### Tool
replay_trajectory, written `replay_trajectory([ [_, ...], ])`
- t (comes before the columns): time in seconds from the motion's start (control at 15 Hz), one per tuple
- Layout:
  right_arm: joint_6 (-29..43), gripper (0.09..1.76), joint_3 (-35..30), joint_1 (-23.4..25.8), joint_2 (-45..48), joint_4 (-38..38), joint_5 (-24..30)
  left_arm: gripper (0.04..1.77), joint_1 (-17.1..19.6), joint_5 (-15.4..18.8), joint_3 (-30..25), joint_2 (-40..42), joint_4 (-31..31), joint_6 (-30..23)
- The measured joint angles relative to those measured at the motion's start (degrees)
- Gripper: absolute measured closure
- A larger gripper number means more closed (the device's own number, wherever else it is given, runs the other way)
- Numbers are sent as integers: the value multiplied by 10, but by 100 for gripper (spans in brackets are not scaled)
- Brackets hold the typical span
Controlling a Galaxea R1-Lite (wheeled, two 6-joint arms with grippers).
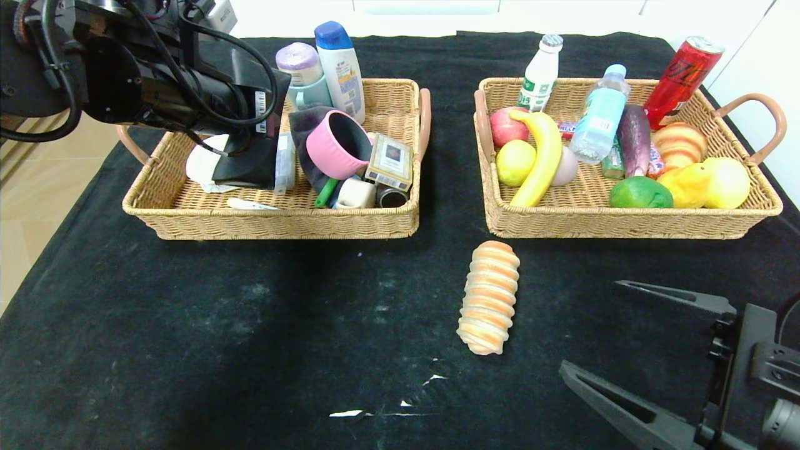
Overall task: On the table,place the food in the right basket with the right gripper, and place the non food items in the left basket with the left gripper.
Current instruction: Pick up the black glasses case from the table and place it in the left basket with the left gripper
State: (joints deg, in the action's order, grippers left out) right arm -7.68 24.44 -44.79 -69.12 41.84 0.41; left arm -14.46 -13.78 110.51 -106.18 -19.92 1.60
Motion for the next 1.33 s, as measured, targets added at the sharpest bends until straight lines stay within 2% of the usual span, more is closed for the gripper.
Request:
replay_trajectory([
  [0.13,0,14,0,0,0,0,0,110,1,0,1,-2,-1,0],
  [0.27,0,14,0,0,1,0,0,87,2,0,-1,-2,-1,0],
  [0.53,0,14,0,0,2,0,0,56,1,0,-3,-1,-5,0],
  [0.93,0,14,1,0,6,-1,0,32,-1,0,-19,9,-10,2],
  [1.13,1,14,2,1,6,-3,1,25,-6,6,-64,36,-9,20],
  [1.33,1,14,2,1,4,-4,0,20,-23,22,-137,87,-8,44],
])
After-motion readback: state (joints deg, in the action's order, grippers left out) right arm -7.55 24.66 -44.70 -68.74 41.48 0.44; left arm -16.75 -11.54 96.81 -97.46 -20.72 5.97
